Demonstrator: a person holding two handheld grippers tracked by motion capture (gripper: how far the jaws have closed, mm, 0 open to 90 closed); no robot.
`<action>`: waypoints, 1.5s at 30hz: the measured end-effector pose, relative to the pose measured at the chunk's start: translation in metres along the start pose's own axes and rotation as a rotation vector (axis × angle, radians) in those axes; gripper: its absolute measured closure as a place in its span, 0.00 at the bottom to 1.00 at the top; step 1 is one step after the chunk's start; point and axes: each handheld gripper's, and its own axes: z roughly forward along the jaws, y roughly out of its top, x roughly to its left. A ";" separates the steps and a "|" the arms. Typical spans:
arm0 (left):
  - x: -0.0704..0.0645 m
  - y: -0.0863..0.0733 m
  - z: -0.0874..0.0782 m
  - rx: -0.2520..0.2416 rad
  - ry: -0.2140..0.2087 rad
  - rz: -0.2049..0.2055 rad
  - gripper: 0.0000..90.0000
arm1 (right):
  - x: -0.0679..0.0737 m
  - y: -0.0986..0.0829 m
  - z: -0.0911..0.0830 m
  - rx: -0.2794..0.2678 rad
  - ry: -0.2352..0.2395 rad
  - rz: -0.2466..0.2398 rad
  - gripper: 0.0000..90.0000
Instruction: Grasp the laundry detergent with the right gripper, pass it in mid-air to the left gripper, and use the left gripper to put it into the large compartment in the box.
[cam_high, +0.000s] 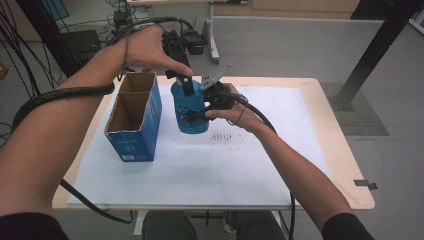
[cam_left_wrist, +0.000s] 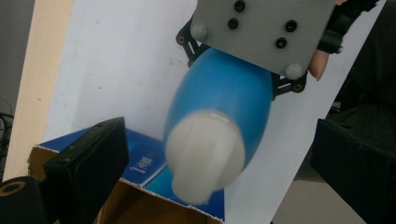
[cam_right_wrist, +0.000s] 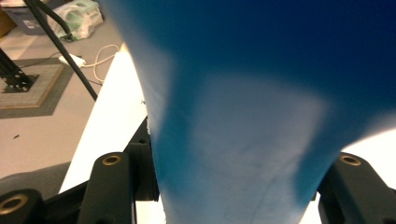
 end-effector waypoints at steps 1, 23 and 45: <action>0.000 0.001 0.002 0.004 -0.009 0.009 0.06 | 0.001 0.002 -0.001 -0.012 0.003 -0.019 0.48; -0.001 0.005 0.021 0.043 -0.029 0.040 0.05 | 0.005 0.005 -0.013 -0.026 0.003 -0.043 0.48; -0.003 0.006 0.021 0.047 -0.026 0.045 0.05 | 0.005 0.004 -0.016 -0.027 -0.003 -0.045 0.48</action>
